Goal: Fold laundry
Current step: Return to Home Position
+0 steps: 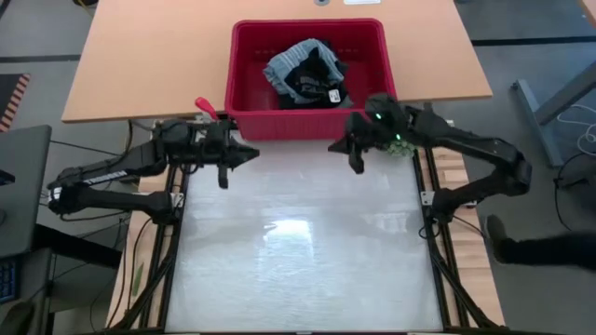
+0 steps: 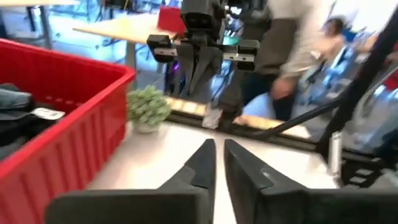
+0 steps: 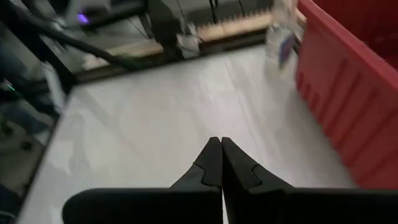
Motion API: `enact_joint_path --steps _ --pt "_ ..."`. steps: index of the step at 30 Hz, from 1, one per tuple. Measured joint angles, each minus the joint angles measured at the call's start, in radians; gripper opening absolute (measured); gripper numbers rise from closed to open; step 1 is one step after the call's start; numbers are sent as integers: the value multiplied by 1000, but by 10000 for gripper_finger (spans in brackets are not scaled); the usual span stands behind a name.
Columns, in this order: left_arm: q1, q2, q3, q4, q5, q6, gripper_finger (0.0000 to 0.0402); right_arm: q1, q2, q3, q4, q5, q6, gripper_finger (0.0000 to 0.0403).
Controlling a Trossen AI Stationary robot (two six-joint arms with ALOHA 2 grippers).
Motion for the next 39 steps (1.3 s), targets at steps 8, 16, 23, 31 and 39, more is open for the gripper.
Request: enact_joint_path --steps 8,16,23,31,39 --pt "-80 -133 -281 268 -75 -130 1 144 -201 -308 359 41 208 19" --pt "-77 -252 -469 406 -72 -204 0 183 -418 -679 675 91 346 19" --pt "-71 -313 -596 483 -80 -212 0 181 -533 -960 959 125 464 19" --pt "-71 -387 -731 582 -142 -233 0 176 -715 -1097 948 209 495 19" --pt "-71 -459 -846 686 -209 -282 0 111 -910 -1221 891 211 502 19"
